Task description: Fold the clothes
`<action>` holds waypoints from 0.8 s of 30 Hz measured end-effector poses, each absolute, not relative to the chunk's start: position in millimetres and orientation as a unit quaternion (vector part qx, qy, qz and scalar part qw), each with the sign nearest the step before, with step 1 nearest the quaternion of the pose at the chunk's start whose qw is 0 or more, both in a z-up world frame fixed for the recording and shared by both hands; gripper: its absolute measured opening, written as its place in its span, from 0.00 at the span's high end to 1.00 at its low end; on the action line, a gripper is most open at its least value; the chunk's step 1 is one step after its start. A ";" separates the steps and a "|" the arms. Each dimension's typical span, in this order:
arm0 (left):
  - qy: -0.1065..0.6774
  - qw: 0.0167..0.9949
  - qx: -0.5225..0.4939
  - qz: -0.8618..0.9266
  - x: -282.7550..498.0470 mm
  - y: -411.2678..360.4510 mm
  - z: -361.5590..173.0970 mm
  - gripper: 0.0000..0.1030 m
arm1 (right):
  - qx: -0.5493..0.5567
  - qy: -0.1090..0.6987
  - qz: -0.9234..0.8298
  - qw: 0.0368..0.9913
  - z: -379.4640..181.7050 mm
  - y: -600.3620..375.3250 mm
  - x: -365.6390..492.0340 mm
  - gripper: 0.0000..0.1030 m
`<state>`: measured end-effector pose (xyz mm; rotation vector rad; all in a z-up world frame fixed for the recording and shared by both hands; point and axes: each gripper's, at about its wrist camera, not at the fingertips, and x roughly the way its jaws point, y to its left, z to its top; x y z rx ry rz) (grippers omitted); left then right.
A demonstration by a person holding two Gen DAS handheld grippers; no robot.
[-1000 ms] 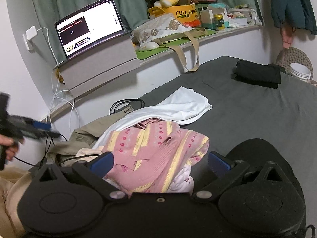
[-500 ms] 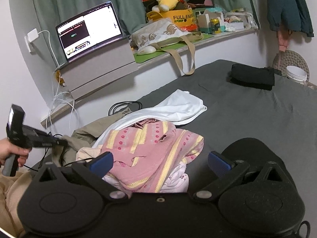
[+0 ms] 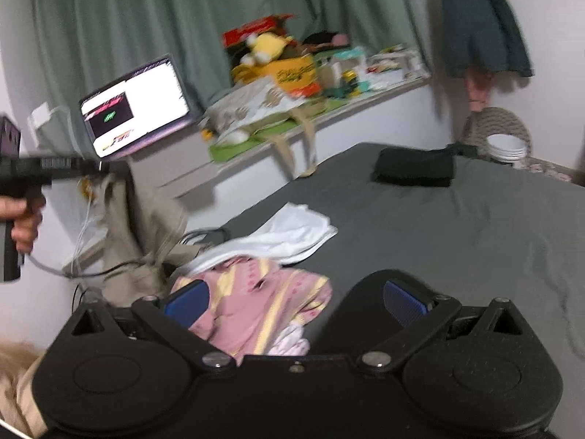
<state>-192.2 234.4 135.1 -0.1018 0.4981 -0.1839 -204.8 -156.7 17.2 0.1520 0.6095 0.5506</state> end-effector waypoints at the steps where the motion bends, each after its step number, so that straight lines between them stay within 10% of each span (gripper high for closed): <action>1: 0.236 0.965 -0.045 -0.107 -182.4 220.4 146.1 0.97 | 0.081 0.289 0.259 0.918 19.8 -164.0 -206.5 0.00; 24: 0.183 0.884 -0.065 -0.425 -85.4 -121.3 259.5 0.97 | 0.285 0.068 0.019 0.956 33.3 -409.0 -291.8 0.03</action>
